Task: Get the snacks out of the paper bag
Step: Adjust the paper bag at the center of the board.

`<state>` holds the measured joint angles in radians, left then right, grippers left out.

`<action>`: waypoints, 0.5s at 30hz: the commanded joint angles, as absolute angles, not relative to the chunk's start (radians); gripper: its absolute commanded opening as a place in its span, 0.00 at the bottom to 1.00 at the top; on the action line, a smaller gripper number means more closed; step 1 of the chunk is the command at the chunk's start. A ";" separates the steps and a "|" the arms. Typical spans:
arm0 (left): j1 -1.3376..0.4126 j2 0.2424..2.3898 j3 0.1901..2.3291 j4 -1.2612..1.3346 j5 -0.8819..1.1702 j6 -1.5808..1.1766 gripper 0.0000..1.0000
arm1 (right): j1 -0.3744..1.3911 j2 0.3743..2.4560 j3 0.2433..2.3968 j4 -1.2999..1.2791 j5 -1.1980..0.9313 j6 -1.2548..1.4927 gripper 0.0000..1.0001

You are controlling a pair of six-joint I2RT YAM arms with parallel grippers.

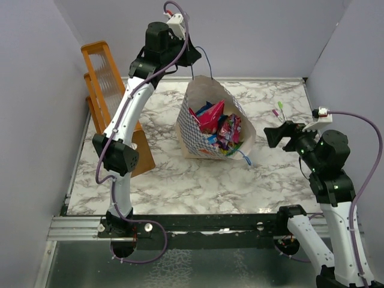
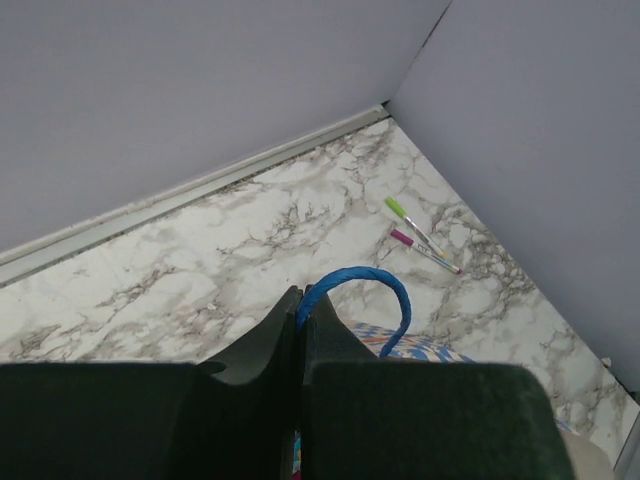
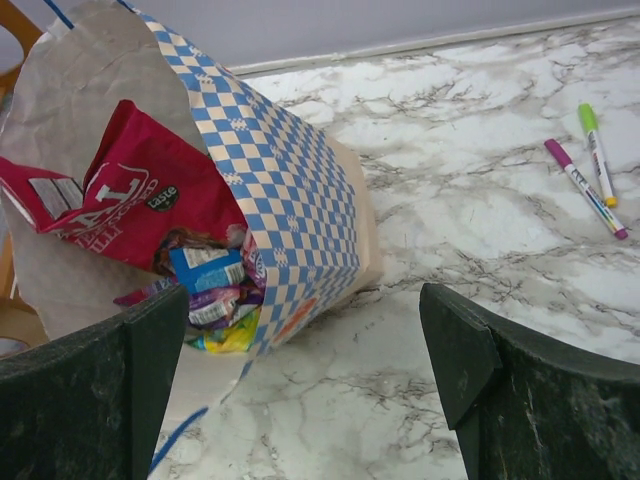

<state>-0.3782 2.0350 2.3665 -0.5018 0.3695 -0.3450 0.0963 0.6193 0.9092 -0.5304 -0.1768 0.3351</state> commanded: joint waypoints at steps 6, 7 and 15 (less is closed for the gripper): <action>-0.334 1.909 2.325 -0.266 0.451 -0.343 0.00 | 0.091 0.628 0.976 -0.606 -0.282 0.376 0.99; -0.334 1.891 2.282 -0.261 0.471 -0.349 0.00 | 0.091 0.630 0.978 -0.610 -0.304 0.380 0.99; -0.336 1.745 1.971 -0.154 0.685 -0.431 0.00 | 0.090 0.634 0.983 -0.657 -0.426 0.376 0.99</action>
